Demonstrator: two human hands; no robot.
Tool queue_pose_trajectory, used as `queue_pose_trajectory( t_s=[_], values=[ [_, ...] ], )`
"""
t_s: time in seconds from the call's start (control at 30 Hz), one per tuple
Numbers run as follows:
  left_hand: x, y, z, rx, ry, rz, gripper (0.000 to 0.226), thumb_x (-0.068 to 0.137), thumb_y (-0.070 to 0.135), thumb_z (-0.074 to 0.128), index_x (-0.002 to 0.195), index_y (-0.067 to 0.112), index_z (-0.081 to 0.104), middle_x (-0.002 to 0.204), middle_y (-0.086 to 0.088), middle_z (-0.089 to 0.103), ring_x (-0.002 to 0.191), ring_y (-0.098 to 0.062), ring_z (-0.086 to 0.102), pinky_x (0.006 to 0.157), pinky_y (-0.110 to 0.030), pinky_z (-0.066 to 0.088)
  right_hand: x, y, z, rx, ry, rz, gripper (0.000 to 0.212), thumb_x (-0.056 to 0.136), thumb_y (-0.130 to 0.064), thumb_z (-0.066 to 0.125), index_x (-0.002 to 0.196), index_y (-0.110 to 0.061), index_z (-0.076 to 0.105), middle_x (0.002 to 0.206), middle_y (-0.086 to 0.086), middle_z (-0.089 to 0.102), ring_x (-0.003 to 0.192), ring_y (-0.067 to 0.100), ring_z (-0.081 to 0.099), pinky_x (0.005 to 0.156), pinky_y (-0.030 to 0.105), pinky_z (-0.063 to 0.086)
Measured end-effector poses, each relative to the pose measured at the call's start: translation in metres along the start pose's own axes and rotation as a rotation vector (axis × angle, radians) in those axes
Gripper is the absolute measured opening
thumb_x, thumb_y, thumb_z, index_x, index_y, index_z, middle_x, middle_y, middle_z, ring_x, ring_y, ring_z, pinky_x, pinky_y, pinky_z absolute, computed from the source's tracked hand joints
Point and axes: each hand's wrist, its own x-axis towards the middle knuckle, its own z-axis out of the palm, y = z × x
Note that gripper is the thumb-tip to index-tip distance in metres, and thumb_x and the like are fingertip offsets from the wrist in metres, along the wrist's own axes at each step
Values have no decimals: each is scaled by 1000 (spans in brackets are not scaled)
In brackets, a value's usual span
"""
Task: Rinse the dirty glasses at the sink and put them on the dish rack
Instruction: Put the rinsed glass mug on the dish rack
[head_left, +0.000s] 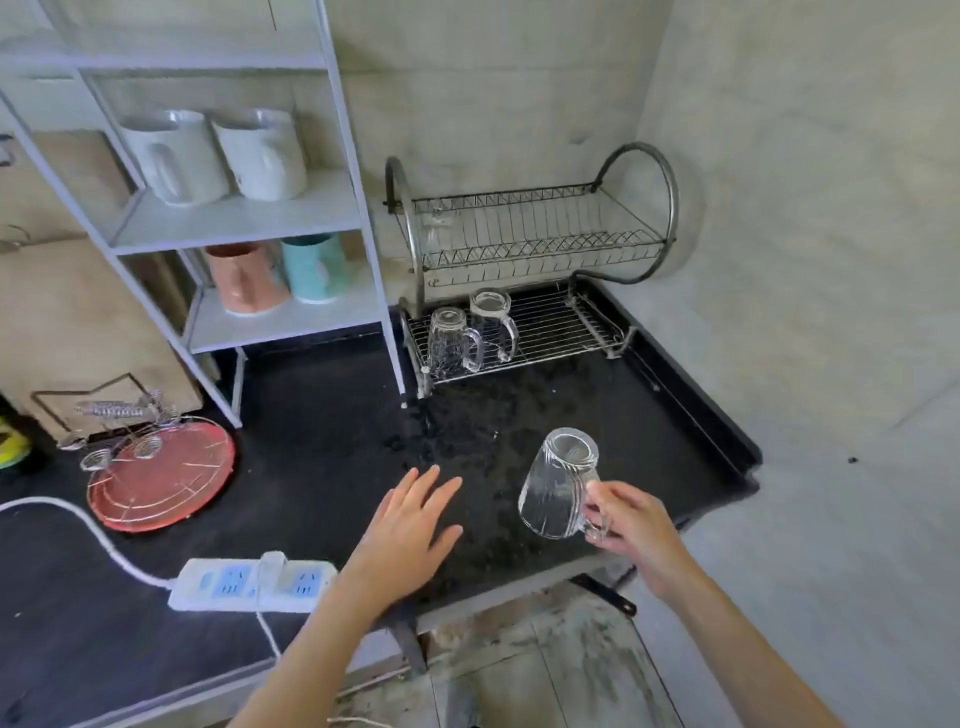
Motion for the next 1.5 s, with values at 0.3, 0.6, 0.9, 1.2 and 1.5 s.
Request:
queue_pose_trajectory(
  t_s=[0.3,0.6,0.9,1.2,1.5],
  values=[
    [131,-22,-27,87,-104,-140,65,99,40,32,149,19,-4,157,-3,-10,144,-23,-8,116,-42,6,135,-61,0,99,106,50,19,92,-25,57,89,-8,64,94,7,63,103,23,61,93,48,50],
    [200,-35,-22,93,-174,-400,71,99,39,33,147,14,-14,155,-7,-17,144,-24,-12,116,-45,5,270,-112,19,-15,57,-98,15,94,-29,54,87,-19,63,79,-3,57,82,16,52,92,46,48],
    [217,-25,-15,88,-133,-555,71,99,38,31,146,11,-15,157,-2,-9,144,-24,-11,116,-43,5,330,-107,40,-211,-21,-113,32,95,-28,50,110,-1,59,101,8,60,94,18,53,89,35,42],
    [218,-22,-17,99,-142,-584,71,99,35,34,147,11,-12,157,1,-10,144,-25,-10,117,-42,9,335,-102,41,-335,-104,-101,46,97,-34,46,135,-7,47,143,3,45,126,19,45,98,29,34],
    [203,-9,-16,45,1,-612,72,97,38,37,148,19,-11,157,-4,-8,144,-26,-7,116,-46,5,294,-101,17,-739,-196,-279,62,95,-33,50,147,-12,23,152,6,29,138,22,31,111,35,28]
  ],
)
